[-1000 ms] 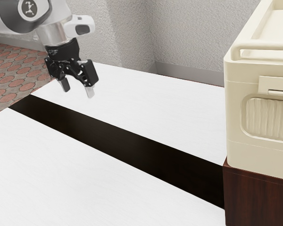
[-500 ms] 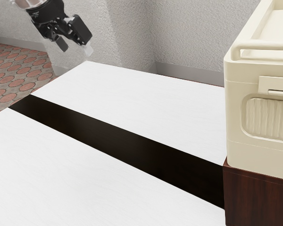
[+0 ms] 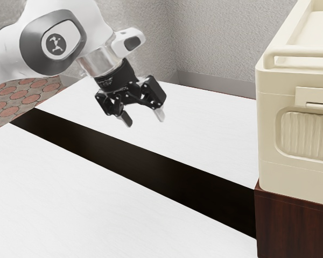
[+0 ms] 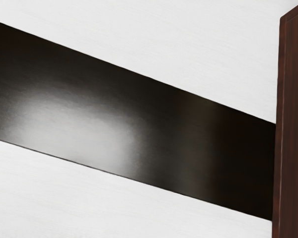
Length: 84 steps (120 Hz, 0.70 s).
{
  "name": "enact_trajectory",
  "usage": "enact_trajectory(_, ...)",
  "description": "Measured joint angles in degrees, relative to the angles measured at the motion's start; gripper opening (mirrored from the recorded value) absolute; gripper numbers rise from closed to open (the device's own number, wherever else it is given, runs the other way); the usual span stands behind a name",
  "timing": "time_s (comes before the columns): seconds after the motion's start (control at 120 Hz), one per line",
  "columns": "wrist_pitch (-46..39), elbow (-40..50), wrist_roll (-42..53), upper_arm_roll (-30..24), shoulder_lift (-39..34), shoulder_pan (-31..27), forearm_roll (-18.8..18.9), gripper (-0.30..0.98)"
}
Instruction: Pull the drawer handle with one arm to open the drawer
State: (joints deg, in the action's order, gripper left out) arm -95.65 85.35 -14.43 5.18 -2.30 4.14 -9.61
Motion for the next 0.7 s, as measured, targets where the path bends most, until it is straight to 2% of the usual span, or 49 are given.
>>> enact_trajectory(0.092, -7.12, 8.06, -4.10, -0.08, -1.77, 1.21, -2.78, 0.67)
enact_trajectory(0.267, -16.77, 12.67, -10.35, -0.32, -1.69, 6.56, -5.10, 0.66)
enact_trajectory(0.45, -23.90, 8.39, -15.22, -1.02, 5.66, 7.96, -6.01, 0.65)
enact_trajectory(0.7, -27.42, 2.62, -19.55, -1.43, 11.77, 6.65, -6.49, 0.65)
